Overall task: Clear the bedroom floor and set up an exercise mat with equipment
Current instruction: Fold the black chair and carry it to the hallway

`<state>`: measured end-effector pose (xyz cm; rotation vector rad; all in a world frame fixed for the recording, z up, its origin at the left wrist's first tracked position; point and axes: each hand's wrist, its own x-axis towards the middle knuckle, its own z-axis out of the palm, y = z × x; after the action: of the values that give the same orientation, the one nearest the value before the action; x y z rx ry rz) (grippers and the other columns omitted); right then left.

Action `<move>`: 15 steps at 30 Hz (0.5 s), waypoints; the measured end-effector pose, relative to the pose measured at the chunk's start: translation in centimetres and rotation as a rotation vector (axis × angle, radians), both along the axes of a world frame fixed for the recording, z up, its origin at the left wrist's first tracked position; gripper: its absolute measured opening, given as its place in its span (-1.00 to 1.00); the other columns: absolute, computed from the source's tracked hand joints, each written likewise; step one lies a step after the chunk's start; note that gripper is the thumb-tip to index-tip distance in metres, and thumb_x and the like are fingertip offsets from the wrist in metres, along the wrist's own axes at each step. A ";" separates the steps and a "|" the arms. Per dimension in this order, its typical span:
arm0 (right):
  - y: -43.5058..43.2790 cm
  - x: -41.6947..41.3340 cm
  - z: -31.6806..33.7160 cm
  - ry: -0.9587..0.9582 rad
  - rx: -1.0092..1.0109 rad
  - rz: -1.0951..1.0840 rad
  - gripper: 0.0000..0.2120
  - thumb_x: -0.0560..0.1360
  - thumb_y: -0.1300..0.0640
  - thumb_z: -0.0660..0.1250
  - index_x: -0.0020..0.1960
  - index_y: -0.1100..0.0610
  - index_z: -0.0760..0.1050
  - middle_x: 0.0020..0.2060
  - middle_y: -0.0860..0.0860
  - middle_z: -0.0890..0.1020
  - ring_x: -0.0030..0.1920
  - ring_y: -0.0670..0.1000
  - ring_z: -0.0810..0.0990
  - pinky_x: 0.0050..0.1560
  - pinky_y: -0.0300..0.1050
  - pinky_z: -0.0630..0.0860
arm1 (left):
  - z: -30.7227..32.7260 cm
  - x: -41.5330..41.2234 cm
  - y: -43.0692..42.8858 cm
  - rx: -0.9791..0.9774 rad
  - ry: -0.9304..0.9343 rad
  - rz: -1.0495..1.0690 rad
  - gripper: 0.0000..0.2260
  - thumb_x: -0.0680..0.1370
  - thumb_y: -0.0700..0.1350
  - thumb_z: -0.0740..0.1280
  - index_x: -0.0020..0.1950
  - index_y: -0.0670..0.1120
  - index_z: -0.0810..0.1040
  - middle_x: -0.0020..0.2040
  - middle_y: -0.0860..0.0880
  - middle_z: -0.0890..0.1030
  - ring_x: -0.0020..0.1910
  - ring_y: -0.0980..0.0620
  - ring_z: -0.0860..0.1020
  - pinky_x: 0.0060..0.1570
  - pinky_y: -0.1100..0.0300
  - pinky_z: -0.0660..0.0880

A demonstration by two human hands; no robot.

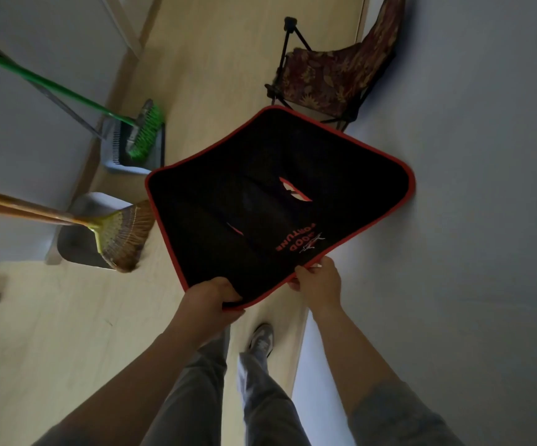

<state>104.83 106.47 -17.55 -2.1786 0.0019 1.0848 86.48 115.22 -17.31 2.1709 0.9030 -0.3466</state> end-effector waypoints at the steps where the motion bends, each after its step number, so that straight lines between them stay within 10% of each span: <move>1: -0.4 -0.4 -0.3 0.012 0.006 -0.002 -0.79 0.53 0.30 0.30 0.12 0.14 0.38 -0.21 -0.02 0.60 -0.28 -0.04 0.66 -0.14 -0.14 0.65 | -0.2 0.0 -0.4 -0.004 0.008 -0.003 -0.77 0.47 0.03 0.41 0.11 0.05 0.64 0.02 0.13 0.57 -0.02 0.18 0.54 0.05 0.36 0.44; 9: -3.3 -3.0 -2.6 -0.016 -0.047 0.034 -0.75 0.54 0.23 0.28 0.21 0.20 0.41 -0.21 -0.05 0.59 -0.15 0.05 0.67 0.02 0.09 0.64 | -2.1 0.1 -3.5 -0.016 0.063 -0.090 -0.71 0.49 0.05 0.37 0.19 0.04 0.60 0.13 0.10 0.55 0.08 0.13 0.54 0.10 0.37 0.41; 15: -6.2 -3.7 -3.9 -0.140 -0.150 0.087 -0.88 0.60 0.20 0.22 0.12 0.16 0.43 -0.13 -0.01 0.55 -0.17 0.00 0.60 -0.02 -0.14 0.60 | -3.6 -1.5 -4.7 -0.102 0.133 -0.206 -0.67 0.49 0.04 0.38 0.23 0.00 0.56 0.17 0.06 0.57 0.15 0.09 0.54 0.17 0.37 0.38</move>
<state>101.08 100.29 -21.50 -2.4058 -0.0770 1.0049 84.97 110.48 -20.89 2.1702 0.7162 -0.6308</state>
